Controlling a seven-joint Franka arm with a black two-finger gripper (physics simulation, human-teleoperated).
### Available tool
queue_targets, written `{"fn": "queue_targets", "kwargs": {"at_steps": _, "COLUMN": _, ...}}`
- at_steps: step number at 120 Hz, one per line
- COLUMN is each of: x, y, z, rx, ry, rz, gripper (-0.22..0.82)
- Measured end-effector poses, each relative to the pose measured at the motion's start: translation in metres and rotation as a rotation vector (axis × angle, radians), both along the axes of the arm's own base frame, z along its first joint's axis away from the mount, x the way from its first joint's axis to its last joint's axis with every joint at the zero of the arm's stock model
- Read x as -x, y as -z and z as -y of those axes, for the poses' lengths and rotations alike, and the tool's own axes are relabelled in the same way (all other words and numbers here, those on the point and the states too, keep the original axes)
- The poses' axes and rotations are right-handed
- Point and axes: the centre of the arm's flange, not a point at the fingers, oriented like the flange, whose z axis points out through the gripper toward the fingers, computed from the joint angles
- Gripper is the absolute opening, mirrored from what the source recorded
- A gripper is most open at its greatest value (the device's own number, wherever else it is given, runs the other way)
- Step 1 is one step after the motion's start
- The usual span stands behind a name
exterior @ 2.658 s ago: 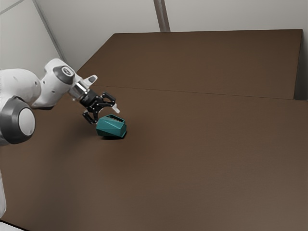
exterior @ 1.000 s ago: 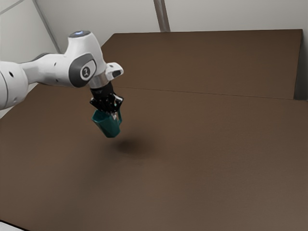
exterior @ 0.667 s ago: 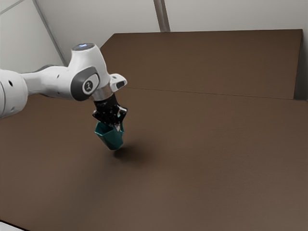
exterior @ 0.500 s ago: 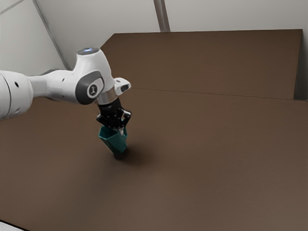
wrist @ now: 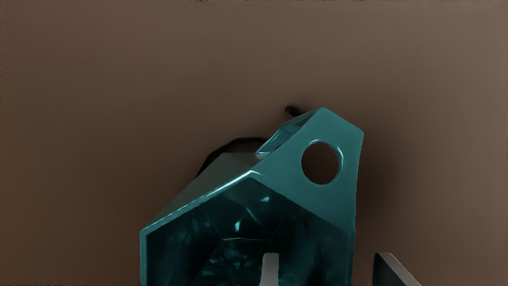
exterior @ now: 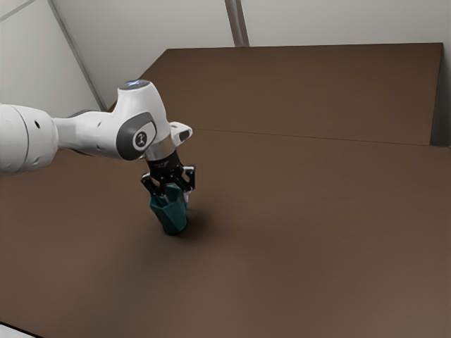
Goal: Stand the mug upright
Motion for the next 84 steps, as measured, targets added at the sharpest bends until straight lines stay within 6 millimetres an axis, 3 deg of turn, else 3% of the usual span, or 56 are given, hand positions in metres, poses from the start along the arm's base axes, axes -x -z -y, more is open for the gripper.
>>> {"fn": "queue_targets", "kwargs": {"at_steps": 14, "x": 0.002, "y": -0.017, "z": 0.002, "rx": -0.001, "ry": -0.005, "rz": 0.028, "gripper": 0.39}}
{"fn": "queue_targets", "kwargs": {"at_steps": 31, "x": 0.007, "y": -0.049, "z": 0.017, "rx": -0.003, "ry": 0.013, "rz": 0.082, "gripper": 0.5}}
{"fn": "queue_targets", "kwargs": {"at_steps": 59, "x": 0.0, "y": -0.112, "z": 0.039, "rx": -0.015, "ry": 0.082, "rz": 0.178, "gripper": 0.57}}
{"fn": "queue_targets", "kwargs": {"at_steps": 84, "x": -0.012, "y": -0.181, "z": 0.026, "rx": -0.092, "ry": 0.157, "rz": 0.212, "gripper": 0.59}}
